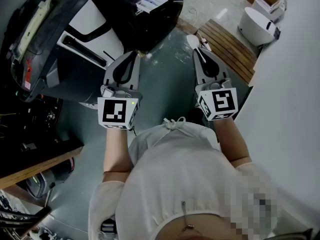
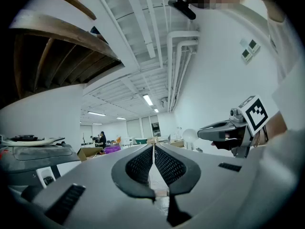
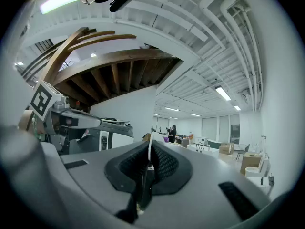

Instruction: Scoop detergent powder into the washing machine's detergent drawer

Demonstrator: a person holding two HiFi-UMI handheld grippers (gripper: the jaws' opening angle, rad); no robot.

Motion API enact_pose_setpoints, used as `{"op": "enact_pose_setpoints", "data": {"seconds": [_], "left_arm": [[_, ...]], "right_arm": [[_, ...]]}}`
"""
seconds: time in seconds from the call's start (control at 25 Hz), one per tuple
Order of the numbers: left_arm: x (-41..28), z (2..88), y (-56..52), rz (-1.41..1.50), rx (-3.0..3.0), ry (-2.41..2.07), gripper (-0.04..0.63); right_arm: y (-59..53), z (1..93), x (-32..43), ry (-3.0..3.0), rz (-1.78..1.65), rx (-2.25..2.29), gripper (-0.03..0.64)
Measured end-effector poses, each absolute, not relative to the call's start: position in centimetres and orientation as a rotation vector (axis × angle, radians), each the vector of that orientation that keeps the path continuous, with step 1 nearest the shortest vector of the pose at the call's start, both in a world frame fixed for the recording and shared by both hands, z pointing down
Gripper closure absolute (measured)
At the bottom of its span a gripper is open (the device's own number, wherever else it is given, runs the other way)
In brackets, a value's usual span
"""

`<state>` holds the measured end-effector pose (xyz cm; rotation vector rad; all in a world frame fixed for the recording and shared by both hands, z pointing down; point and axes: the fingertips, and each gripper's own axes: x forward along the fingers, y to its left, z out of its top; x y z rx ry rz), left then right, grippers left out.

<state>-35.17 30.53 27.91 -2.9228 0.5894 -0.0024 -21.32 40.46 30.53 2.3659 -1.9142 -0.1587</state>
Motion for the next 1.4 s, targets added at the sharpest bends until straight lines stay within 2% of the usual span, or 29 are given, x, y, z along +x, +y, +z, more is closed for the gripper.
{"op": "enact_pose_setpoints", "data": {"seconds": [0.8, 1.16, 1.4], "left_arm": [[-32.4, 30.1, 26.6, -0.068, -2.939, 0.624, 0.566], [-25.4, 30.7, 21.8, -0.084, -2.886, 0.793, 0.566], [-17.9, 29.9, 17.7, -0.114, -2.844, 0.954, 0.566]], "right_arm": [[37.4, 32.4, -16.8, -1.904, -0.046, 2.403, 0.609], [30.7, 33.4, -7.5, -2.031, -0.028, 2.332, 0.609], [24.1, 32.7, 0.6, -2.163, -0.002, 2.202, 0.607]]}}
